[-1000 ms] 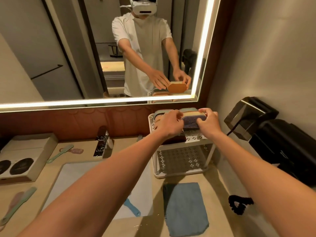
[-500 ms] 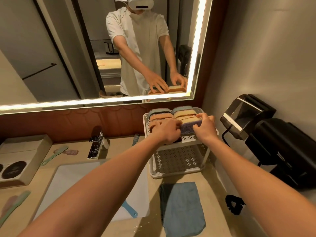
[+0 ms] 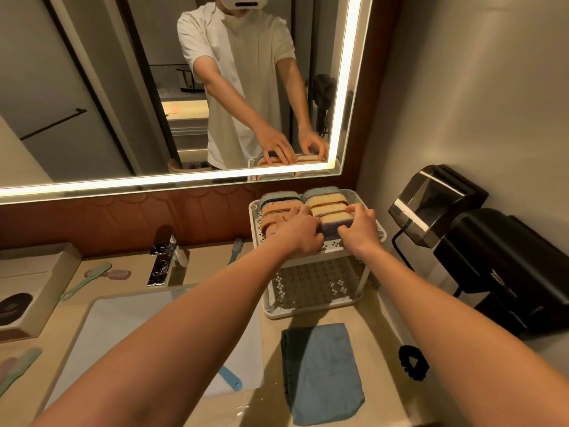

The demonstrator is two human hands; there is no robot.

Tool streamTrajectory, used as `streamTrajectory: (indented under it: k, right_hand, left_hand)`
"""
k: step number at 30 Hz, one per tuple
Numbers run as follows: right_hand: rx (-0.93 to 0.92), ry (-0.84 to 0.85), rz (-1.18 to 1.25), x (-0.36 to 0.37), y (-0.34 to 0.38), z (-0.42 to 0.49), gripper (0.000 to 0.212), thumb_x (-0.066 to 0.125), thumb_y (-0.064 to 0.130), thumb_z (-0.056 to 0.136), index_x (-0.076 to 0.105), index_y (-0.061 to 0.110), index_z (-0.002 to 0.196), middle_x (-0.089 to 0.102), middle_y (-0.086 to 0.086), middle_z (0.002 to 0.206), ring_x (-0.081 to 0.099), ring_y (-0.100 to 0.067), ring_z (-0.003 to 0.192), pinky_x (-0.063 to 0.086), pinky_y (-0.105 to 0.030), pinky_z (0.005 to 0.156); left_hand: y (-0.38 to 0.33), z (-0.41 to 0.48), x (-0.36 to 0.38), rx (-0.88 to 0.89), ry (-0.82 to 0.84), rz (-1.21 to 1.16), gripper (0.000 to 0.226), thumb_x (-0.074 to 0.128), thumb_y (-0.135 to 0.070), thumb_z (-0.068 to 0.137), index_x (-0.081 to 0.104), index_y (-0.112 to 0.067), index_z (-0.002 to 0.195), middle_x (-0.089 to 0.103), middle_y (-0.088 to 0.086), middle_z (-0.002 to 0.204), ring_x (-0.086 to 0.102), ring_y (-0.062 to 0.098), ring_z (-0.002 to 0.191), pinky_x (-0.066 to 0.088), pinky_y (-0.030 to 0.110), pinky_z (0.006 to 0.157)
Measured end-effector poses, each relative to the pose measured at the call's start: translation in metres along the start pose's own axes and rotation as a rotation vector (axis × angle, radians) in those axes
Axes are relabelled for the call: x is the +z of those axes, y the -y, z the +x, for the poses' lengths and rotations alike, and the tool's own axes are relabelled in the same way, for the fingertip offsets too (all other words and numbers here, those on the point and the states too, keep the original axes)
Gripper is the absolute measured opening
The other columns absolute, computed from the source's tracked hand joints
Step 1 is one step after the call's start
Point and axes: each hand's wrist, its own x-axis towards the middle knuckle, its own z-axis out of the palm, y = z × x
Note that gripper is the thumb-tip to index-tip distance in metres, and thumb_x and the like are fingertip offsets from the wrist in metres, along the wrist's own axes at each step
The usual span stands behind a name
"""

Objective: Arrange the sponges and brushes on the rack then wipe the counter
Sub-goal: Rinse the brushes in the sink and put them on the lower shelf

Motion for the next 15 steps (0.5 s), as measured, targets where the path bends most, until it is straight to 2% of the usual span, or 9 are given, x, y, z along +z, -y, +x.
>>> streamTrajectory:
  k: [4, 8, 15]
  right_hand:
    - [-0.033, -0.009, -0.073, -0.001, 0.005, -0.004, 0.051, 0.060, 0.019, 0.092, 0.045, 0.020, 0.140, 0.033, -0.008, 0.143, 0.039, -0.029, 0.131, 0.042, -0.048, 0.109]
    - [-0.202, -0.004, -0.156, 0.000, 0.025, -0.007, 0.054, 0.054, 0.021, 0.094, 0.042, 0.016, 0.147, 0.037, -0.009, 0.148, 0.029, -0.027, 0.139, 0.026, -0.044, 0.119]
    - [-0.383, 0.036, -0.097, 0.030, 0.075, -0.014, 0.050, 0.055, 0.021, 0.095, 0.048, 0.020, 0.144, 0.044, -0.003, 0.148, 0.036, -0.022, 0.139, 0.032, -0.041, 0.117]
  left_hand:
    - [0.007, 0.002, 0.001, 0.016, -0.073, -0.089, 0.043, 0.045, -0.041, 0.100, 0.055, -0.024, 0.138, 0.039, 0.005, 0.144, 0.034, 0.029, 0.136, 0.025, 0.062, 0.112]
    - [0.025, 0.002, -0.007, 0.015, -0.205, -0.127, 0.052, 0.046, -0.037, 0.098, 0.046, -0.023, 0.148, 0.039, 0.002, 0.154, 0.034, 0.029, 0.142, 0.022, 0.059, 0.116]
    - [0.078, -0.016, -0.021, -0.043, -0.271, -0.119, 0.059, 0.049, -0.033, 0.097, 0.036, -0.024, 0.153, 0.033, 0.002, 0.160, 0.027, 0.026, 0.148, 0.018, 0.053, 0.117]
